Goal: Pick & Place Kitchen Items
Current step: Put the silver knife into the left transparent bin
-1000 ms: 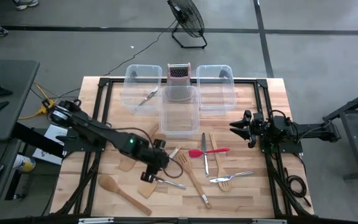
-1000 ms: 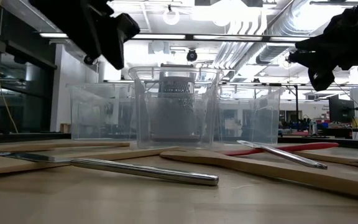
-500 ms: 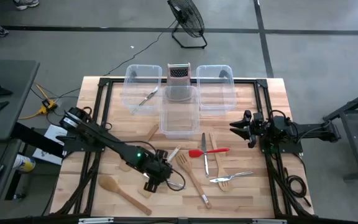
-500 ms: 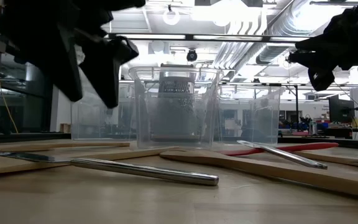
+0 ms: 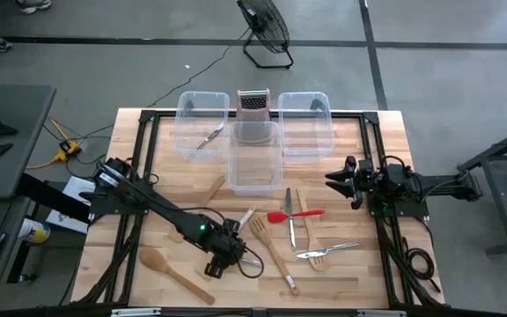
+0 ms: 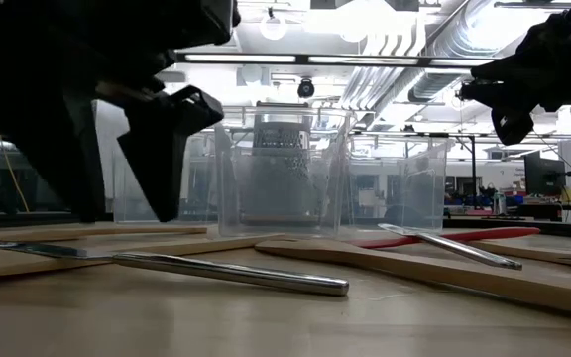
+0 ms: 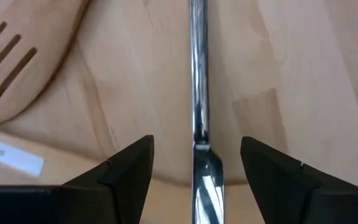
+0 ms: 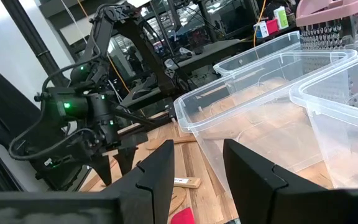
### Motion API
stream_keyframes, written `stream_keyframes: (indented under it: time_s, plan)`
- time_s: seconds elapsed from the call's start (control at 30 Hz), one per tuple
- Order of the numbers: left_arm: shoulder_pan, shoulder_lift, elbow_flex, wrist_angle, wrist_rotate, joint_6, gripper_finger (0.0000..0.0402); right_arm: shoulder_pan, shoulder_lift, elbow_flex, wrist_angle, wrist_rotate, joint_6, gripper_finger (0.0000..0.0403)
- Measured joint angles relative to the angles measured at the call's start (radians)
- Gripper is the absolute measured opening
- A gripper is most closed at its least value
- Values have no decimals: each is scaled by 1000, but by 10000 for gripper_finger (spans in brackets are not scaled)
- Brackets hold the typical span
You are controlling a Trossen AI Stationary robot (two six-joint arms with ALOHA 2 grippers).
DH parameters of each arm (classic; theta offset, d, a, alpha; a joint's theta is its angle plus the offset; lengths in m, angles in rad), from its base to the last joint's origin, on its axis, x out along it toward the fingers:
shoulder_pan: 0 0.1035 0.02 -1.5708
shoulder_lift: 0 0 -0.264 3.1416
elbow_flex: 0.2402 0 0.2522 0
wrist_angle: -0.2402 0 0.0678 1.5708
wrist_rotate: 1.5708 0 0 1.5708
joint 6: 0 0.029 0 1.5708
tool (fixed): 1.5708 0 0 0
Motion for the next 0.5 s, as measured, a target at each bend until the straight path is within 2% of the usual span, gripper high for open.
stream_keyframes:
  time_s: [0.3, 0.5]
  plan:
    - [1, 95, 80, -78, -62, 29, 239, 0, 0, 0, 0, 0, 0, 130]
    - [1, 124, 117, -137, -32, 29, 239, 0, 0, 0, 0, 0, 0, 130]
